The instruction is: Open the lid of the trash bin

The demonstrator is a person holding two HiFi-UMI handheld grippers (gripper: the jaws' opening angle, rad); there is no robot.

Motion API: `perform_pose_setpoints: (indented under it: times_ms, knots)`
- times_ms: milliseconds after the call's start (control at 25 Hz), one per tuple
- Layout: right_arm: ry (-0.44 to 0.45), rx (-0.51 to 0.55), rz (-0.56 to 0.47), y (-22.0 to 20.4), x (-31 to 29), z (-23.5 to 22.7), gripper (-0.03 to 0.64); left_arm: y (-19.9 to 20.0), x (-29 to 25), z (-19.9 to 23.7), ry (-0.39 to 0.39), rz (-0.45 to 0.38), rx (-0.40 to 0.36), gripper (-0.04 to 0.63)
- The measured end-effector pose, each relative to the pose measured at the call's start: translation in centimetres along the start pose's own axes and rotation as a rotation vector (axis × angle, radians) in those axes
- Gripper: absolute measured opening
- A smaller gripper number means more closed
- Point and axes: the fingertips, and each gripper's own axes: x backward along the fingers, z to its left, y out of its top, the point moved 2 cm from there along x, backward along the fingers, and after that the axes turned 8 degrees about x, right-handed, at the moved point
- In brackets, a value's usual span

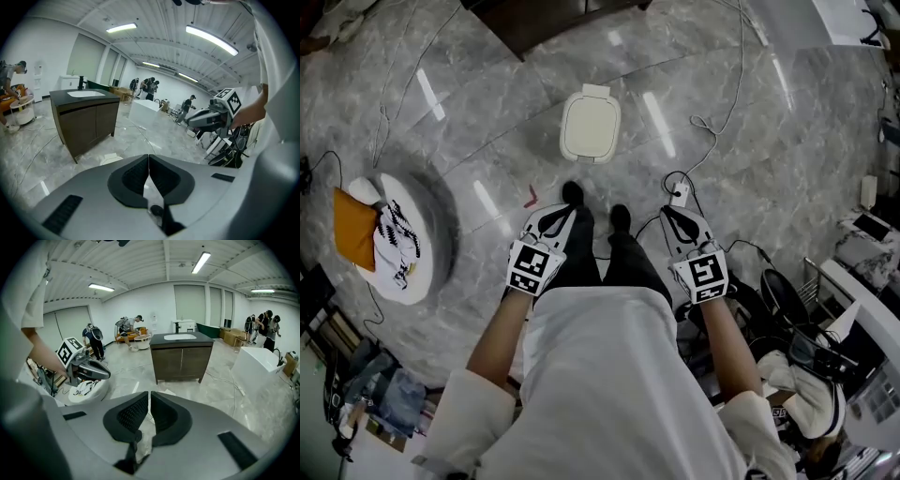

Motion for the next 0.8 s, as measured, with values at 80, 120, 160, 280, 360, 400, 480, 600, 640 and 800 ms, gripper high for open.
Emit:
perform_pose_setpoints:
  times_ms: [80, 120, 160, 280, 360, 400, 480, 600, 640, 800]
  knots:
    - [-0.008, -0.028, 0.019, -0.5, -1.1, 0.0, 0.037, -0.4, -1.4, 1.3, -0.008, 0.021, 0.002, 0.018]
    - [-0.011, -0.042, 0.028, -0.8, -1.6, 0.1, 0.037, -0.7, -2.2, 2.0, -0.007, 0.03, 0.005, 0.018]
    - [-0.014, -0.058, 0.036, -1.2, -2.0, 0.2, 0.037, -1.1, -2.9, 2.6, -0.005, 0.038, 0.011, 0.018]
    - [-0.024, -0.104, 0.048, -2.2, -3.2, 0.5, 0.037, -2.5, -5.0, 4.1, -0.01, 0.067, 0.032, 0.018]
    - [-0.032, -0.131, 0.053, -2.8, -3.9, 0.6, 0.037, -3.6, -6.4, 4.7, -0.026, 0.096, 0.029, 0.018]
    - [-0.035, -0.142, 0.056, -3.0, -4.2, 0.6, 0.037, -4.1, -7.0, 4.9, -0.035, 0.111, 0.023, 0.018]
    - [-0.038, -0.163, 0.063, -3.6, -4.6, 0.8, 0.037, -5.1, -8.0, 5.3, -0.045, 0.144, 0.015, 0.018]
    - [-0.029, -0.181, 0.075, -4.5, -5.4, 0.8, 0.037, -6.5, -9.6, 5.9, -0.032, 0.176, 0.017, 0.018]
    - [-0.025, -0.183, 0.078, -4.8, -5.8, 0.7, 0.037, -7.0, -10.3, 6.1, -0.023, 0.182, 0.018, 0.018]
    - [0.003, -0.184, 0.091, -5.9, -7.2, -0.1, 0.037, -8.8, -12.8, 6.3, 0.003, 0.204, 0.017, 0.018]
